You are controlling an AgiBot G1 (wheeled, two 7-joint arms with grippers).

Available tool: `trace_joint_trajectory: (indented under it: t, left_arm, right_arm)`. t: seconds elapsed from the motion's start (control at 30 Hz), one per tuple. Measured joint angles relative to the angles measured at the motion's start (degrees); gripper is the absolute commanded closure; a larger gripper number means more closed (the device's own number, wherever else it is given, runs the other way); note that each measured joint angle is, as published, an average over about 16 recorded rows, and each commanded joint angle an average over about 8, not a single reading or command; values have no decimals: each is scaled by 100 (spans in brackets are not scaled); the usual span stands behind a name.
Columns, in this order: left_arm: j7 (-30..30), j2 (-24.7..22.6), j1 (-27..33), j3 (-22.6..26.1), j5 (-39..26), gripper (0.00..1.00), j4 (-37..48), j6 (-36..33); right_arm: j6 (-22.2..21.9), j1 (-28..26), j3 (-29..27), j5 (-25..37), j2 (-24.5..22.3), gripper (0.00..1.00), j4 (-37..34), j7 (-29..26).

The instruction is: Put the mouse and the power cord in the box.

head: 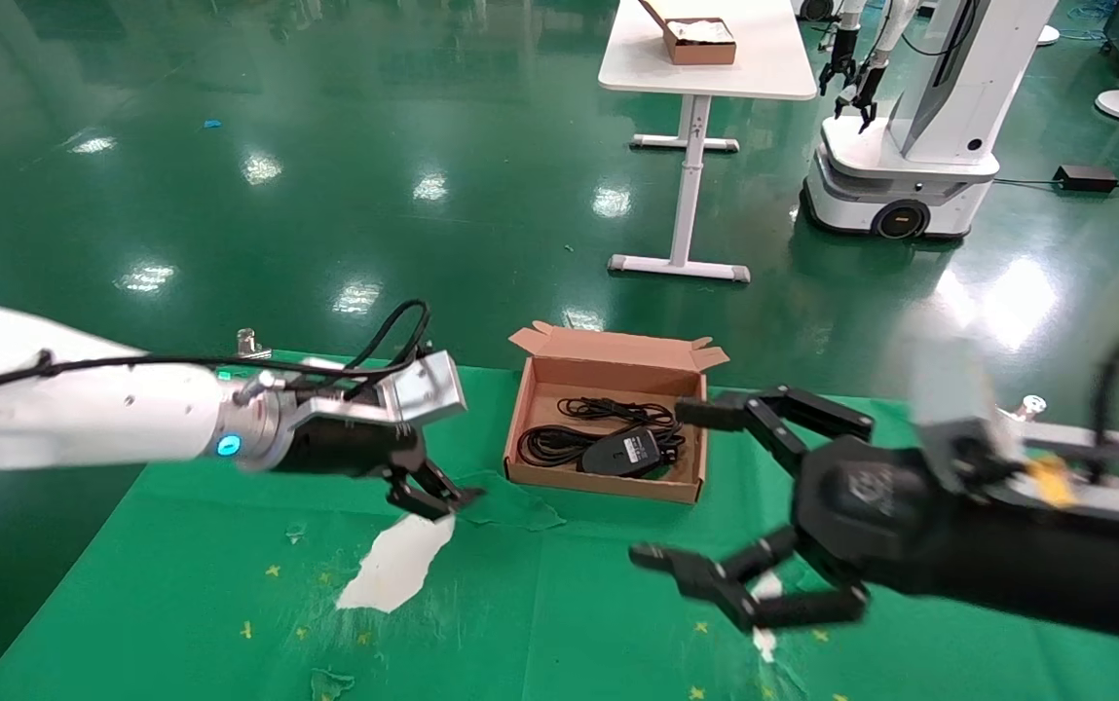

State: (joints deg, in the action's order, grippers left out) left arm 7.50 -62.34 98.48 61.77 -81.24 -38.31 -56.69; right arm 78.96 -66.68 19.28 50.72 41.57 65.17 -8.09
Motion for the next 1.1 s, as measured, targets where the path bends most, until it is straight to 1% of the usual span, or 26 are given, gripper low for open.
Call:
trace_joint_trajectory:
  t: [0.2, 0.43, 0.87, 1.1]
  left_arm:
    - [48, 408, -551, -683, 588, 0, -526, -433]
    - [105, 883, -1193, -1478, 1272, 0, -1140, -937]
    - [210, 1766, -2386, -2957, 2545, 0, -2280, -1875]
    - [238, 2004, -2707, -3355, 2888, 0, -2587, -2127]
  right_arm:
    - [390, 296, -188, -513, -379, 0, 486, -154]
    - [636, 481, -305, -837, -618, 0, 790, -249]
    - [674, 507, -317, -890, -656, 0, 835, -261]
    - [673, 507, -316, -892, -657, 0, 835, -260]
